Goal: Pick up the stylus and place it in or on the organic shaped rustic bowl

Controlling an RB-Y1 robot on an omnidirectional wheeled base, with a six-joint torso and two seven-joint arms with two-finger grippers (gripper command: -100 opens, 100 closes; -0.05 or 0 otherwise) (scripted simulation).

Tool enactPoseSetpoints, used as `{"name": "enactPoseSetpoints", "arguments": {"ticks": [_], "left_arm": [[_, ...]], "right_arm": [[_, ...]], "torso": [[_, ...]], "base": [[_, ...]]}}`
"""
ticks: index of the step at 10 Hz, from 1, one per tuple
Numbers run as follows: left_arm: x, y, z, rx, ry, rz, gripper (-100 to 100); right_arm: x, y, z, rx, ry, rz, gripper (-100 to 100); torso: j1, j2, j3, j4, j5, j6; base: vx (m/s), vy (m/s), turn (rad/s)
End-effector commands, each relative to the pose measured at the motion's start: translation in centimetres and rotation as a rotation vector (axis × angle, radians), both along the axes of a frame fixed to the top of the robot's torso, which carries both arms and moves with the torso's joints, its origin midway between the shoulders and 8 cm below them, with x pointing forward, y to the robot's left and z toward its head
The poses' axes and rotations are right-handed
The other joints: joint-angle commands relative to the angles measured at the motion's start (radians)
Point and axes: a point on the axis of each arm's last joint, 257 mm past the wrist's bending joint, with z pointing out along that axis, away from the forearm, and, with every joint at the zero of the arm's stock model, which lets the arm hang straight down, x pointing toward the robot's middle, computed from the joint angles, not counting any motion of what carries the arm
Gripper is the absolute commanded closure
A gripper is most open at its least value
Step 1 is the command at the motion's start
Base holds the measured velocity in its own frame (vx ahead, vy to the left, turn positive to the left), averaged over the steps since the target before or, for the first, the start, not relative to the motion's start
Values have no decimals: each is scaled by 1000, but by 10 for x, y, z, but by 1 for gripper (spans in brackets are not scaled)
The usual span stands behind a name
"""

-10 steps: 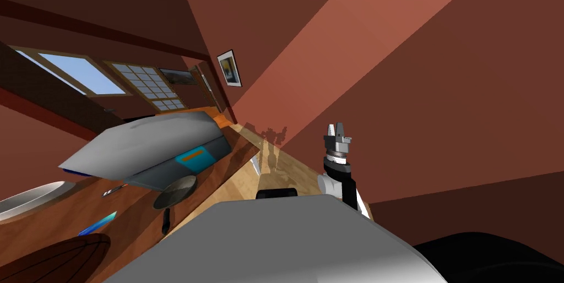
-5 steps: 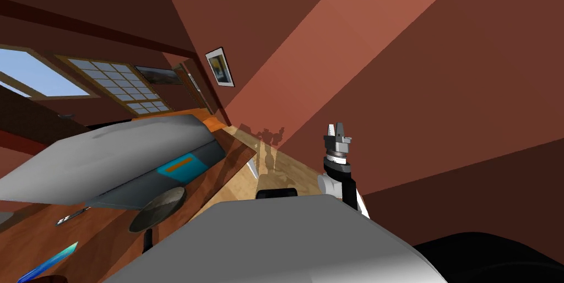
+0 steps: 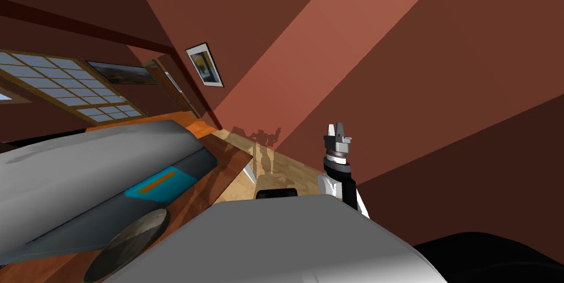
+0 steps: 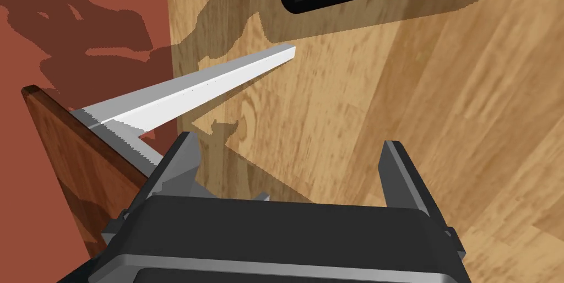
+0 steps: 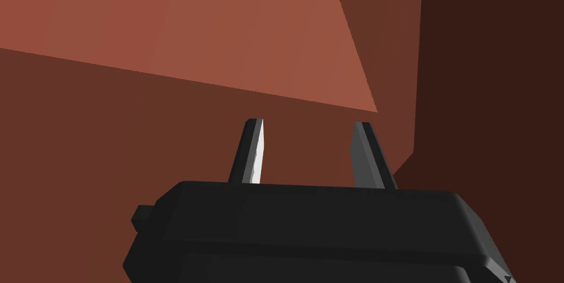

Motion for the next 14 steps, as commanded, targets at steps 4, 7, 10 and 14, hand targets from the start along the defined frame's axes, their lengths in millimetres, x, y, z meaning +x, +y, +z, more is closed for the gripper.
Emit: {"name": "enactPoseSetpoints", "arguments": {"ticks": [4,7,10,14], "left_arm": [[-77,48,3,68,164,40,-100],[-110,74,8,113,237,60,-100],[-136,101,14,159,300,84,-100],[-145,113,17,180,320,94,-100]], "right_arm": [[0,0,0,0,0,0,0],[0,0,0,0,0,0,0],[0,0,0,0,0,0,0],[0,0,0,0,0,0,0]], "torso": [[0,0,0,0,0,0],[3,-1,-1,0,1,0],[0,0,0,0,0,0],[-2,0,0,0,0,-1]], "base": [[58,78,-212],[59,108,-194],[36,91,-153],[31,65,-79]]}}
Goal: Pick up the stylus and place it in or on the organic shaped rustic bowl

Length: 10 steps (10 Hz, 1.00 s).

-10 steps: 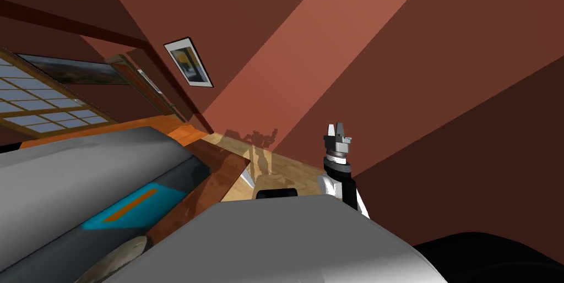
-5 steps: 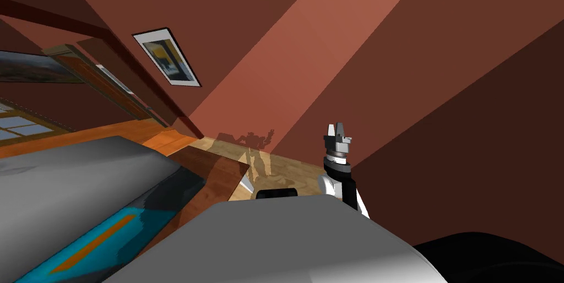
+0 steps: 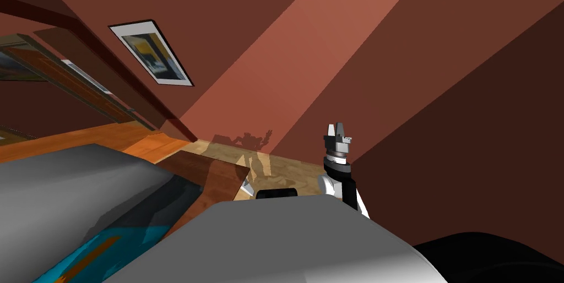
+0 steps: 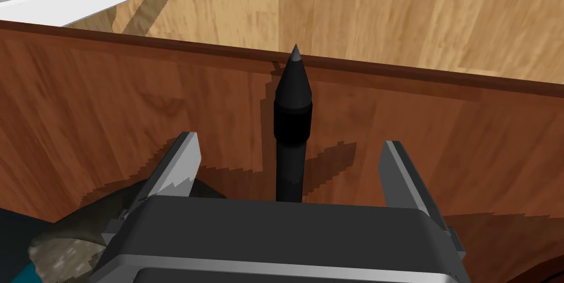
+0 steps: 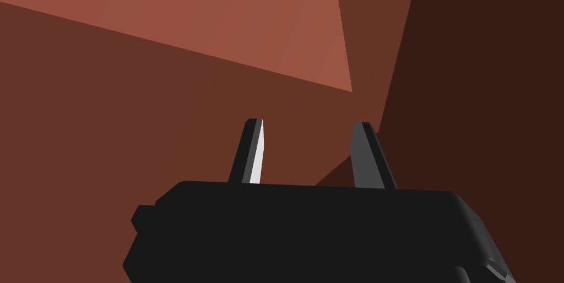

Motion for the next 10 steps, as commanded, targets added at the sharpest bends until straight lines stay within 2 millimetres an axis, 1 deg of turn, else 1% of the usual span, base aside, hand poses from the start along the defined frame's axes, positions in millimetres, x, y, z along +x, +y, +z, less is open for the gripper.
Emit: {"name": "enactPoseSetpoints", "arguments": {"ticks": [1,2,3,4,5,6,7,8,10], "left_arm": [[0,0,0,0,0,0,0],[9,2,-7,1,-1,37,-100],[15,3,-12,1,-1,62,-100],[18,4,-15,2,-1,75,-100],[24,5,-19,2,-2,100,-100],[27,5,-22,2,-2,113,-100],[25,5,-20,2,-3,101,-100],[25,5,-20,2,-2,105,100],[25,5,-20,2,0,105,100]], "right_arm": [[0,0,0,0,0,0,0],[0,0,0,0,0,0,0],[0,0,0,0,0,0,0],[0,0,0,0,0,0,0],[0,0,0,0,0,0,0],[0,0,0,0,0,0,0],[0,0,0,0,0,0,0],[0,0,0,0,0,0,0],[0,0,0,0,0,0,0]], "torso": [[0,0,0,0,0,0],[-2,1,1,0,-1,0],[-5,6,3,1,-1,1],[-8,11,6,2,-2,0],[-7,13,7,3,-2,0],[-6,13,7,3,-2,0],[-5,11,6,3,-1,0],[-4,7,4,2,-1,-1],[-2,3,2,1,0,0]], "base": [[3,7,4],[-96,-41,-265],[-189,-96,-309],[-171,-68,-163],[-165,-48,-232],[-121,-45,-195],[-42,-17,-26],[-10,-3,7],[-3,-1,1]]}}
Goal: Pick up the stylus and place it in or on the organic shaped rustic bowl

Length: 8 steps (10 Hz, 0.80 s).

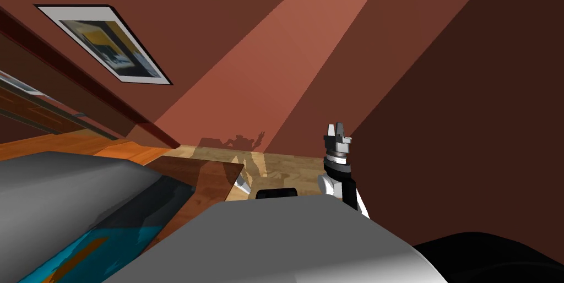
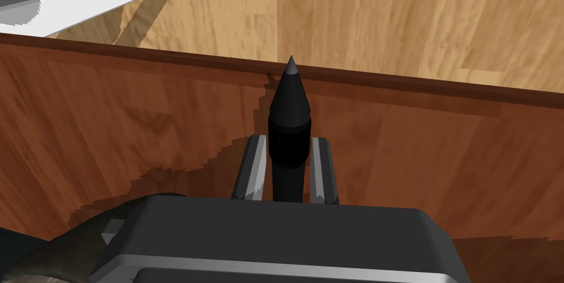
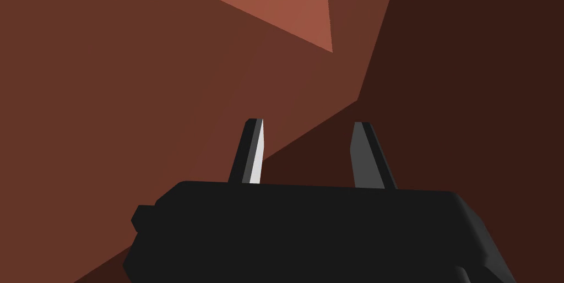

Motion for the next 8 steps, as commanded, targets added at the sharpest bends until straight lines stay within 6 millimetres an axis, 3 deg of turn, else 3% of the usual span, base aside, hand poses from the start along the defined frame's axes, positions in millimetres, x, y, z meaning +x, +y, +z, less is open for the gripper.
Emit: {"name": "enactPoseSetpoints", "arguments": {"ticks": [1,2,3,4,8], "left_arm": [[0,0,0,0,0,0,100],[0,0,0,0,0,0,100],[0,0,0,0,0,0,0],[-3,-1,3,-1,-1,-18,100],[-24,-5,20,-3,0,-105,100]], "right_arm": [[0,0,0,0,0,0,0],[0,0,0,0,0,0,0],[0,0,0,0,0,0,0],[0,0,0,0,0,0,0],[0,0,0,0,0,0,0]], "torso": [[0,0,0,0,0,0],[0,0,0,0,0,0],[0,0,0,0,0,0],[0,0,0,0,0,0],[4,-11,-6,-2,1,0]], "base": [[0,0,0],[0,0,0],[0,0,0],[72,30,144],[156,64,248]]}}
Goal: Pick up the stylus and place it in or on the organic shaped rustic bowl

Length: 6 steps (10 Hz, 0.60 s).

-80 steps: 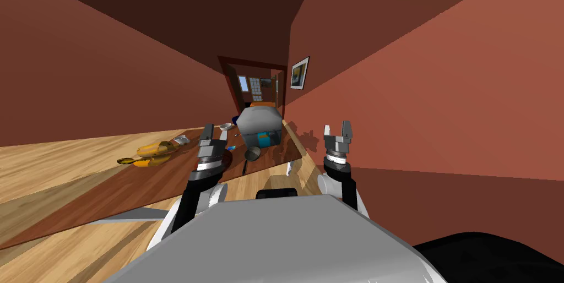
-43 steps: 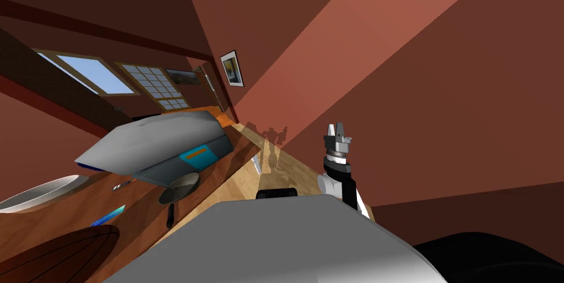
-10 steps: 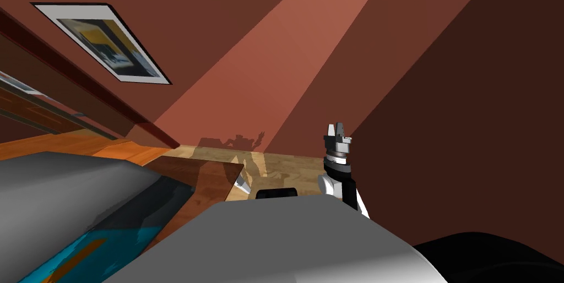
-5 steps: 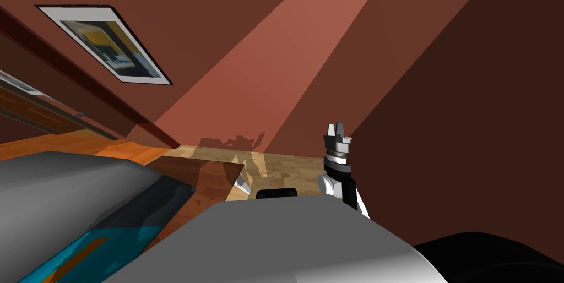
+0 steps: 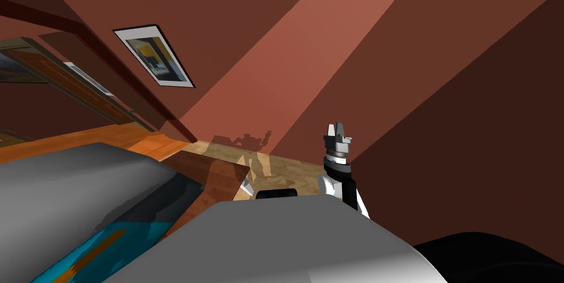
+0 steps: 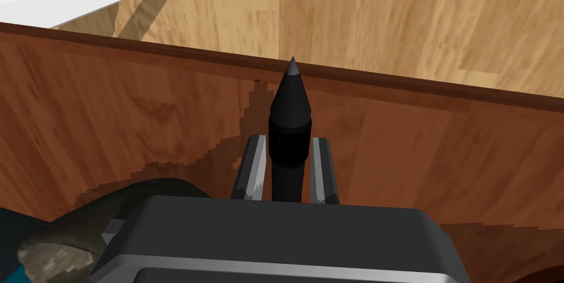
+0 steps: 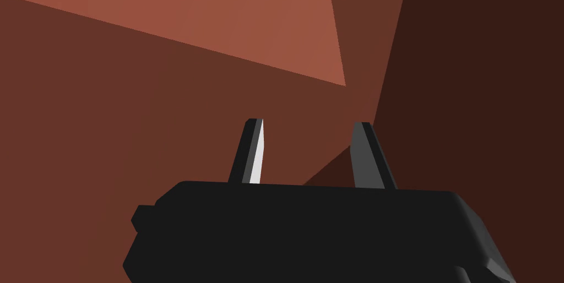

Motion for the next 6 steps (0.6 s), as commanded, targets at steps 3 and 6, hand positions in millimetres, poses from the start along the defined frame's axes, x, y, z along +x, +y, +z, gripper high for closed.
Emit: {"name": "enactPoseSetpoints", "arguments": {"ticks": [3,6], "left_arm": [[-15,-18,8,-34,8,14,100],[-35,-41,21,-79,20,44,100]], "right_arm": [[0,0,0,0,0,0,0],[0,0,0,0,0,0,0]], "torso": [[-2,7,4,2,0,1],[-9,9,5,2,-1,-1]], "base": [[29,-1,29],[16,-58,54]]}}
